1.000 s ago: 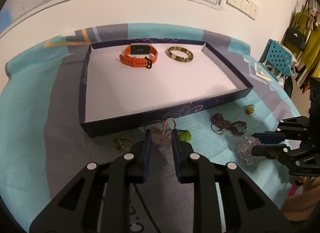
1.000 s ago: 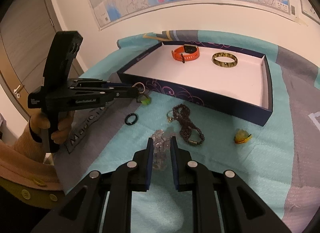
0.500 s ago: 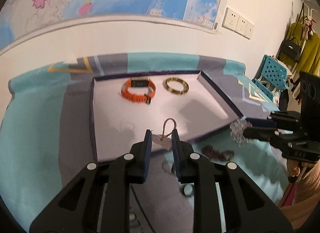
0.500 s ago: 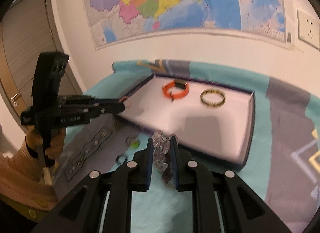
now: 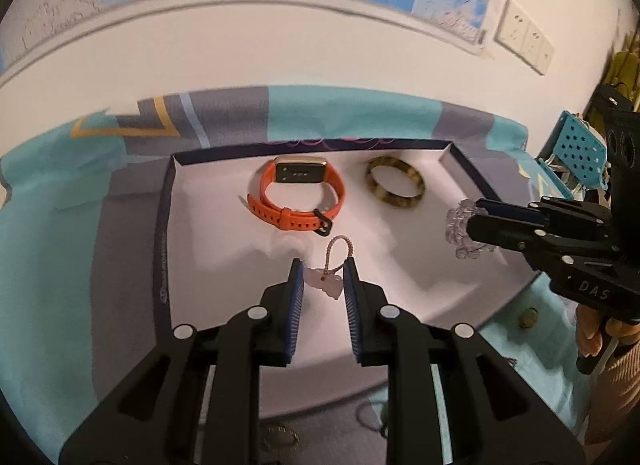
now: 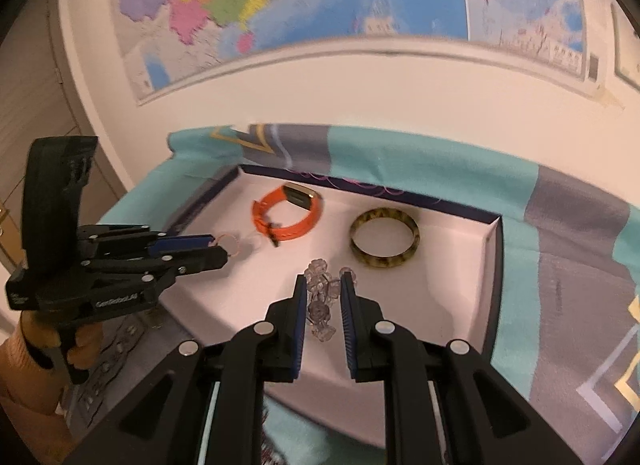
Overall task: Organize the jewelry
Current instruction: 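Carry the earring and crystal bracelet into the box and open both grippers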
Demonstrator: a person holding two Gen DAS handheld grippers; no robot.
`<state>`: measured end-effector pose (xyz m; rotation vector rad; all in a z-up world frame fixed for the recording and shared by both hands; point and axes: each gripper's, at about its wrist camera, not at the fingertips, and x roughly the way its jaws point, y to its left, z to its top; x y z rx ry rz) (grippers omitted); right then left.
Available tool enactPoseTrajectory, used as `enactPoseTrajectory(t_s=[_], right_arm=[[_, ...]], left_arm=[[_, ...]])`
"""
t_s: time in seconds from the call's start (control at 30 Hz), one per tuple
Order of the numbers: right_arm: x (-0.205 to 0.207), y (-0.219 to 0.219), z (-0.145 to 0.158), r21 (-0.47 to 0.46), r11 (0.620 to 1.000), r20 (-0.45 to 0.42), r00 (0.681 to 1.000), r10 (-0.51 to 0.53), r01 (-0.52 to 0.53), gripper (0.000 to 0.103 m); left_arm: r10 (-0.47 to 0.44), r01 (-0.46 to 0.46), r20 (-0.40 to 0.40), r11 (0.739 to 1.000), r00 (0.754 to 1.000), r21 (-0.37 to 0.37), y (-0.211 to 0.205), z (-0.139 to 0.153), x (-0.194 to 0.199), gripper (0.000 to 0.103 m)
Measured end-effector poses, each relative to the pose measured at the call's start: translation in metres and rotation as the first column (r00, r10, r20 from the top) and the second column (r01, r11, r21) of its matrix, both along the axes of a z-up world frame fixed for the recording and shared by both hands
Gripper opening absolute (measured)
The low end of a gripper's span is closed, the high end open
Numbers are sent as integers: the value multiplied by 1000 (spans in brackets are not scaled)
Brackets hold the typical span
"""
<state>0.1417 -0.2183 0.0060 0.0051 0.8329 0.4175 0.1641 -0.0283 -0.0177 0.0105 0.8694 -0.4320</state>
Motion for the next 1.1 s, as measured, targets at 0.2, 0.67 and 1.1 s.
enactPoseTrajectory(t_s=[0.2, 0.67, 1.1], right_arm=[[18, 4, -17, -14, 1000, -50, 999, -19, 19, 15], [15, -14, -7, 22, 994, -37, 993, -110, 110, 26], [-62, -44, 24, 39, 996, 38, 995, -87, 86, 33]], left_arm=[[17, -16, -41, 1000, 999, 21, -3, -14, 15, 21], [14, -14, 17, 1000, 1000, 7, 1, -1, -4, 44], [31, -35, 139, 999, 990, 26, 40, 23, -75, 54]])
